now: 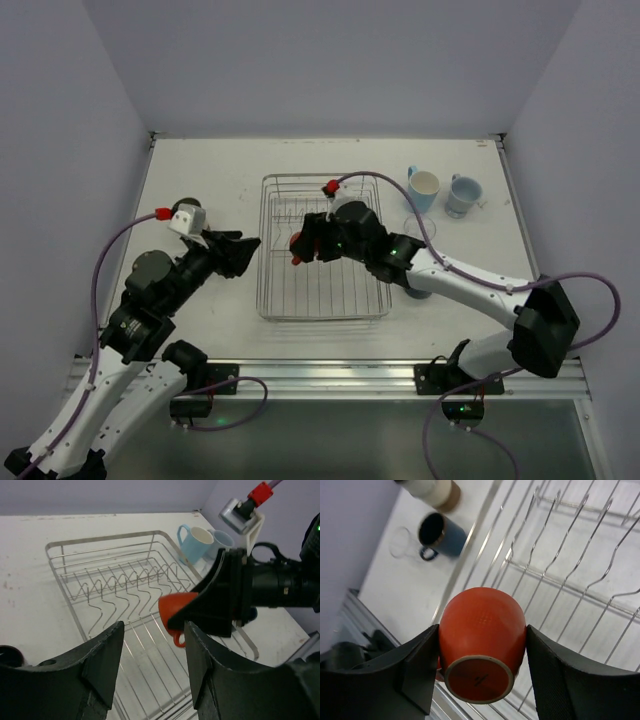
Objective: Unload the cups from the dish rack
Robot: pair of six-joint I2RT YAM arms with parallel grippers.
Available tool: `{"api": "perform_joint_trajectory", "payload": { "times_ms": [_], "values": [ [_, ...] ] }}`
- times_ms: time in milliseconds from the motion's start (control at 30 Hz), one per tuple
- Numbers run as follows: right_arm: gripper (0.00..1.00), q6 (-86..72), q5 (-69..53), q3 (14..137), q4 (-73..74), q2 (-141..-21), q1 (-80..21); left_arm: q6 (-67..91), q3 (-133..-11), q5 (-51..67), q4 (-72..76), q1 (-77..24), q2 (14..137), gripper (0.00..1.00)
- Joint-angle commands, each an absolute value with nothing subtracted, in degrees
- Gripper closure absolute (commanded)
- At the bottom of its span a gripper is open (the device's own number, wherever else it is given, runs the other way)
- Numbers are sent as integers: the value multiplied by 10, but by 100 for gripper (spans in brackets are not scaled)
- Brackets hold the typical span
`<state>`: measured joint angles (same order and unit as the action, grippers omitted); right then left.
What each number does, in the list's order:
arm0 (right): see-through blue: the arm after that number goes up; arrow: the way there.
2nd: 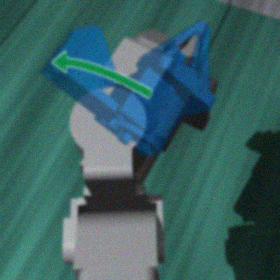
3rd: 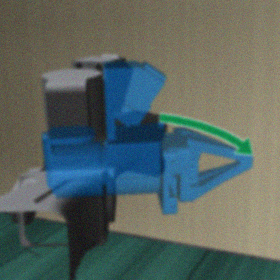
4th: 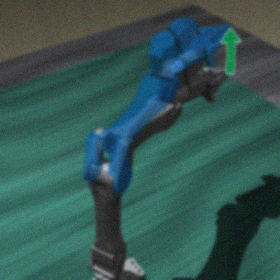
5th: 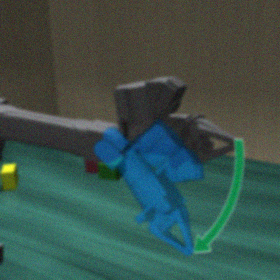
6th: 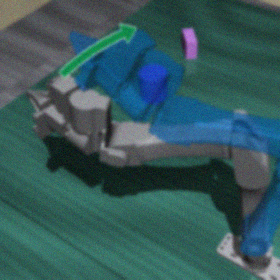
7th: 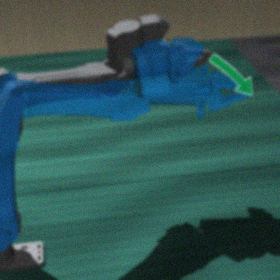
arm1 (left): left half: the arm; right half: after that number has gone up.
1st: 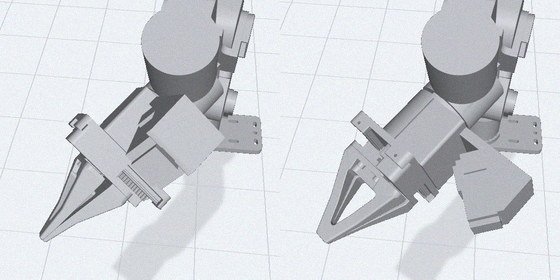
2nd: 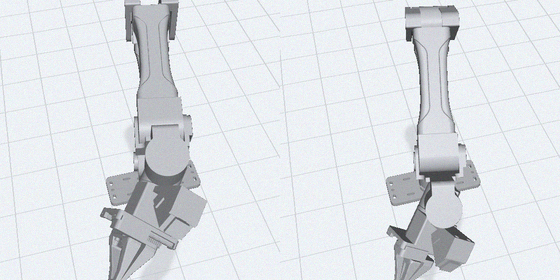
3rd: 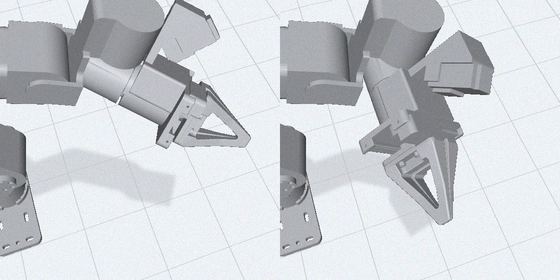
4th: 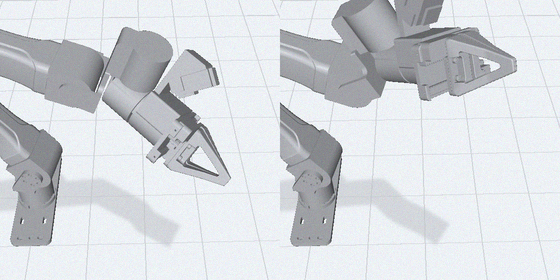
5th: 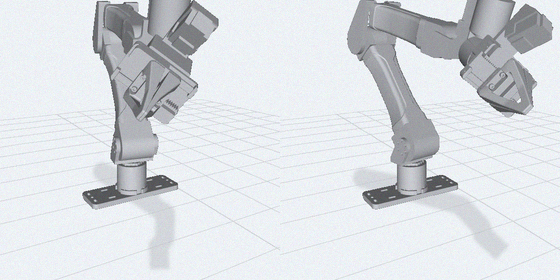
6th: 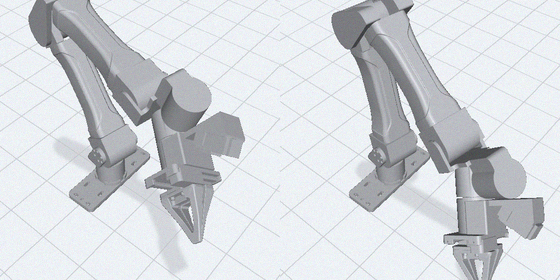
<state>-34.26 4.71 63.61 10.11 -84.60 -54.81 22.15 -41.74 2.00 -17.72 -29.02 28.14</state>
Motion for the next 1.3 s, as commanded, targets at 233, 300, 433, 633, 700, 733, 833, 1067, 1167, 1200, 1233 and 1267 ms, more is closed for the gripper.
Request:
{"api": "perform_joint_trajectory", "payload": {
  "times_ms": [233,300,433,633,700,733,833,1067,1167,1200,1233,1267],
  "values": [
    [85,-517,-214,464,-298,-698,-432,385,-313,291,89,-293,302,44],
    [85,-564,-242,454,-327,-693,-425,396,-309,299,111,-293,315,43],
    [85,-641,-276,429,-408,-685,-422,391,-318,323,149,-293,332,41],
    [86,-738,-327,408,-525,-698,-422,396,-327,348,194,-294,359,39],
    [86,-750,-329,407,-529,-701,-421,396,-331,351,199,-294,369,39],
    [86,-752,-329,405,-533,-701,-421,395,-333,357,208,-295,372,39],
    [86,-766,-330,403,-548,-705,-422,387,-342,362,215,-299,386,38],
    [87,-806,-338,407,-578,-736,-421,359,-352,370,231,-327,399,38],
    [87,-820,-335,406,-590,-748,-421,342,-354,365,222,-340,401,39],
    [88,-821,-332,404,-589,-751,-422,337,-355,362,213,-344,402,39],
    [88,-823,-329,403,-588,-751,-422,331,-356,356,208,-347,405,40],
    [89,-824,-324,402,-588,-751,-421,320,-357,352,204,-352,406,41]
  ]
}}
